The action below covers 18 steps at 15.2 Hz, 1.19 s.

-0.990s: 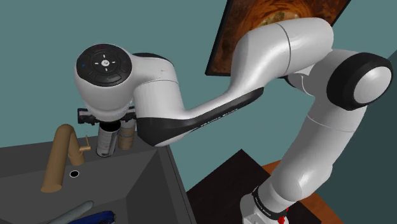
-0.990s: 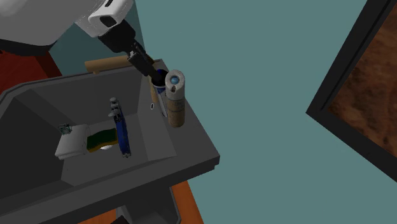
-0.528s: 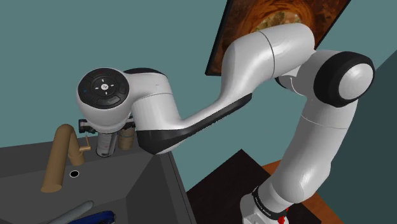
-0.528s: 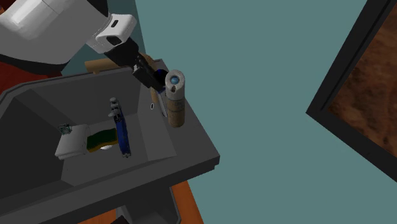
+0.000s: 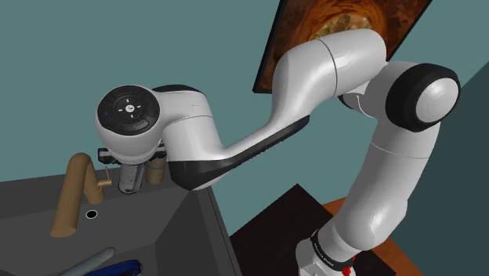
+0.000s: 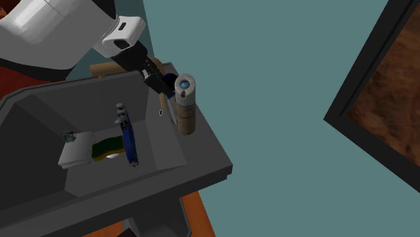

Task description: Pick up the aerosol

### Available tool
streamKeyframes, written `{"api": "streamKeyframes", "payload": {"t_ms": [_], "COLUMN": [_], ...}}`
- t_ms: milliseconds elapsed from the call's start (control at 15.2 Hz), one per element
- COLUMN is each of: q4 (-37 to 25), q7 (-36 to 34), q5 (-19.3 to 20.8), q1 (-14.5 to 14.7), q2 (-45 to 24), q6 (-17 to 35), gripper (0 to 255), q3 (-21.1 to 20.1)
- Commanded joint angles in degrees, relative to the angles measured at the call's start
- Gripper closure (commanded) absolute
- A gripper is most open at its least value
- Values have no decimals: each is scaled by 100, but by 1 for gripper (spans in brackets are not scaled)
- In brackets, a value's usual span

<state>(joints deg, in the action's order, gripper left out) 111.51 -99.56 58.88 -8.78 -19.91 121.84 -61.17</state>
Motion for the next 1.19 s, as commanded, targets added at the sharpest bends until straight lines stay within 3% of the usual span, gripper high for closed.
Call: {"api": "streamKeyframes", "payload": {"t_ms": [0,1122], "q4": [6,-485], "q7": [1,880], "q5": [-2,-928], "q1": [-1,-429], "q2": [-3,610], "q6": [-2,-437], "gripper": [255,255], "q3": [2,-478]}}
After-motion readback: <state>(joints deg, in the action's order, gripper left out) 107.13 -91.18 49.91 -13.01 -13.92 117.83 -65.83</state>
